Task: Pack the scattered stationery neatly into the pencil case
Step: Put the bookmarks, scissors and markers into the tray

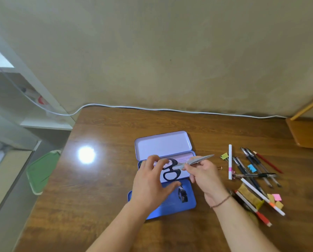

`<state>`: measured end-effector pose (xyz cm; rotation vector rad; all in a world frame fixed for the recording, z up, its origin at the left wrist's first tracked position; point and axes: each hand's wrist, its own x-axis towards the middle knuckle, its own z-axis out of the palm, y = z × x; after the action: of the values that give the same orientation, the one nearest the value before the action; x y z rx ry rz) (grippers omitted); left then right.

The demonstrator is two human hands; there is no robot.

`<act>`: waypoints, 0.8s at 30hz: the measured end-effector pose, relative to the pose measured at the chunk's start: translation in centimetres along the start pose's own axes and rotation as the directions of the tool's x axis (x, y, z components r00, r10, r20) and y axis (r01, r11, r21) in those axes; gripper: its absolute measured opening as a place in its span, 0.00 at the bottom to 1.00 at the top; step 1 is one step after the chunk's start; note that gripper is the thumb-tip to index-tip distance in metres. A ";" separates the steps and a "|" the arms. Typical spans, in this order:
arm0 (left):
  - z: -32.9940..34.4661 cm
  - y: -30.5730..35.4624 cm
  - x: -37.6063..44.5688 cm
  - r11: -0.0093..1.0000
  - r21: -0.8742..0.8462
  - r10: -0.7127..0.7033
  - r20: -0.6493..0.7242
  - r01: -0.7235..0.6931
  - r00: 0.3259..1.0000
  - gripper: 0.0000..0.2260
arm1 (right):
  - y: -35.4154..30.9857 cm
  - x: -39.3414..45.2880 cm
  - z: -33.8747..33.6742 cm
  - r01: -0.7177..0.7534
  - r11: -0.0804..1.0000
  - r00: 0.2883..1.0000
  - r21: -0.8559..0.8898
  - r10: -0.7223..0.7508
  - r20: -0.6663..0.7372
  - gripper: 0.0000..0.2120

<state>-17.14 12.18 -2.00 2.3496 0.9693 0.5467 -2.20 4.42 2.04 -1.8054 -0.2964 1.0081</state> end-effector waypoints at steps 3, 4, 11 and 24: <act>0.1 -1.3 0.1 0.996 0.062 0.058 -0.012 -0.058 0.998 0.23 | 0.2 0.6 1.7 -0.056 0.998 0.996 -0.008 0.056 0.073 0.01; 0.1 -1.7 0.2 0.995 0.082 0.057 0.005 -0.057 0.998 0.22 | 0.3 0.8 2.1 -0.080 0.997 0.993 0.005 0.079 0.091 0.01; 0.9 -3.0 1.4 0.972 0.237 -0.020 0.051 0.008 0.998 0.17 | 0.5 3.6 3.0 -0.090 0.967 0.988 0.239 0.116 -0.099 0.04; 1.1 -5.0 0.2 0.931 0.363 0.013 0.082 -0.041 0.997 0.26 | 2.1 6.0 2.8 -0.266 0.959 0.964 -0.103 0.266 -0.015 0.08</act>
<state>-19.00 14.99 -5.87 2.6920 1.0794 0.2999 -1.05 8.83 -3.17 -1.9765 -0.1077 1.1970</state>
